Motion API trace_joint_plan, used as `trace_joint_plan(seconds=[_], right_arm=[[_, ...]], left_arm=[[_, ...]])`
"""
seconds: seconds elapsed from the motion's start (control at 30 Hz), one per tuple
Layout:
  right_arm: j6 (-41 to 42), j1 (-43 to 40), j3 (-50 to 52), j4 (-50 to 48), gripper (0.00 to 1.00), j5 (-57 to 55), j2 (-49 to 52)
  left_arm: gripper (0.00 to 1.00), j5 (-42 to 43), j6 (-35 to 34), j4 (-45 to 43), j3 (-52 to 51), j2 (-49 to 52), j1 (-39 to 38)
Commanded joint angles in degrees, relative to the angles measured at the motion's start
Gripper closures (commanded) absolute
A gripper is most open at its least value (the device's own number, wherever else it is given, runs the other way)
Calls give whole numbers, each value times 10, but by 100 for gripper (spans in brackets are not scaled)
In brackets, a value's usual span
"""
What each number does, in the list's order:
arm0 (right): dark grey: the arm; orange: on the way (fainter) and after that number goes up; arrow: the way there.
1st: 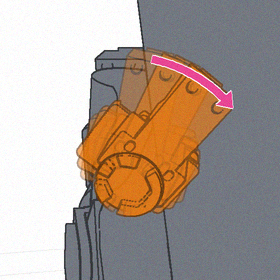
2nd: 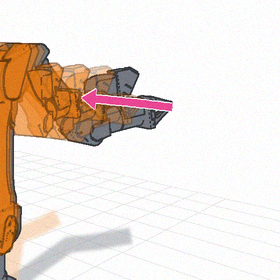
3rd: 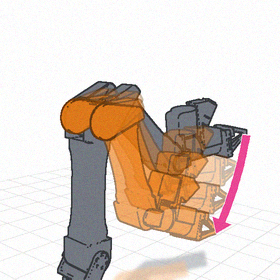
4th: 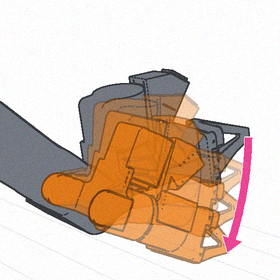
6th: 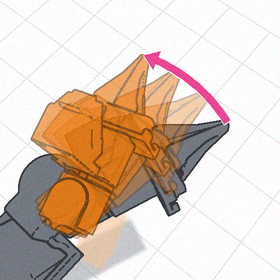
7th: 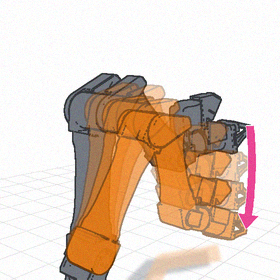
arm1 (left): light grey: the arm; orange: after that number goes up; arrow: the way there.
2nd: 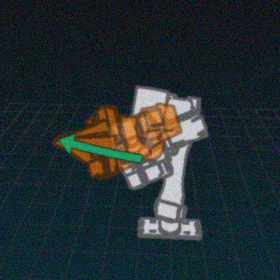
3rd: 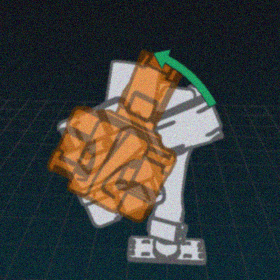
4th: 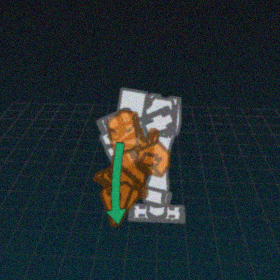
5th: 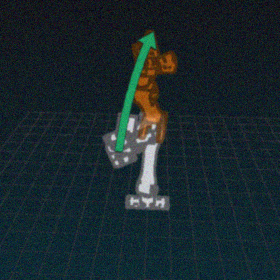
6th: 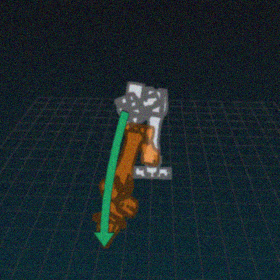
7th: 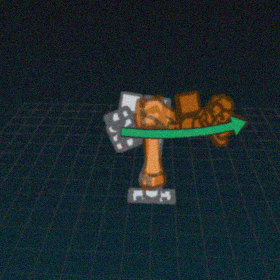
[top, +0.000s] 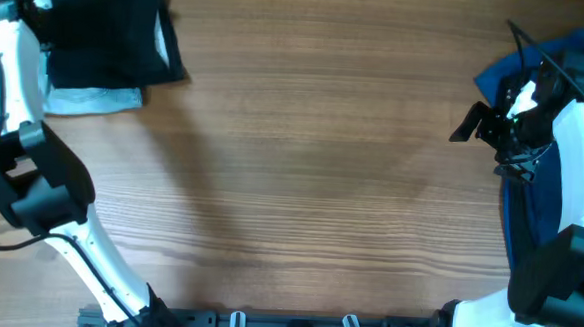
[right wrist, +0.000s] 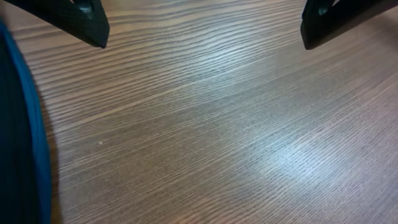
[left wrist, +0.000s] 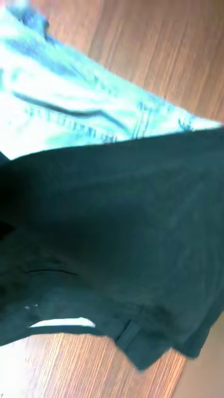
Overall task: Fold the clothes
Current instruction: 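Lay the black pants onto the denim shorts and release with the left gripper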
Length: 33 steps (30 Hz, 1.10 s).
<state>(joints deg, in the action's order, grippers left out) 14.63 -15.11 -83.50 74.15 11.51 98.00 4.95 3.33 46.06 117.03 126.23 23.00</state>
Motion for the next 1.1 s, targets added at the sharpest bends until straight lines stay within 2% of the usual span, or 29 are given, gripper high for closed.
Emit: trace_joint_plan(seconds=[0.0,0.3,0.33,0.37,0.4,0.43,0.47,0.57,0.63,0.67,0.73,0.8,0.83,0.87,0.9,1.0,1.07], right_arm=[[-11,0,-8,1,0,-11,-8],[-10,0,-8,3,0,-11,-8],[-10,0,-8,4,0,-11,-8],[-10,0,-8,4,0,-11,-8],[-10,0,-8,4,0,-11,-8],[-10,0,-8,4,0,-11,-8],[-10,0,-8,4,0,-11,-8],[-10,0,-8,7,0,-11,-8],[-10,0,-8,7,0,-11,-8],[-10,0,-8,8,0,-11,-8],[-10,0,-8,9,0,-11,-8],[-10,0,-8,10,0,-11,-8],[-10,0,-8,10,0,-9,-8],[-10,0,-8,14,0,-9,-8],[-10,1,-8,16,0,-7,-8],[-10,2,-8,16,0,13,-8],[-11,2,-8,17,0,12,-8]], left_arm=[[96,-20,10,-6,17,2,44],[95,1,10,-8,17,2,69],[64,1,10,-8,17,2,69],[43,1,10,-8,17,2,69],[28,1,9,-8,17,2,69],[8,1,9,-8,17,2,69],[0,1,7,-9,17,2,69],[0,2,-14,-8,18,0,68],[1,20,-29,-5,18,-6,68],[4,35,-30,-1,18,-9,67],[17,60,-43,-2,17,-8,65],[42,83,-65,-19,17,-5,61],[62,96,-75,-29,17,-4,58],[88,100,-114,-50,17,-2,52],[96,100,-142,-67,17,0,47],[96,91,-218,-137,17,22,27],[96,79,-218,-192,17,50,10]])
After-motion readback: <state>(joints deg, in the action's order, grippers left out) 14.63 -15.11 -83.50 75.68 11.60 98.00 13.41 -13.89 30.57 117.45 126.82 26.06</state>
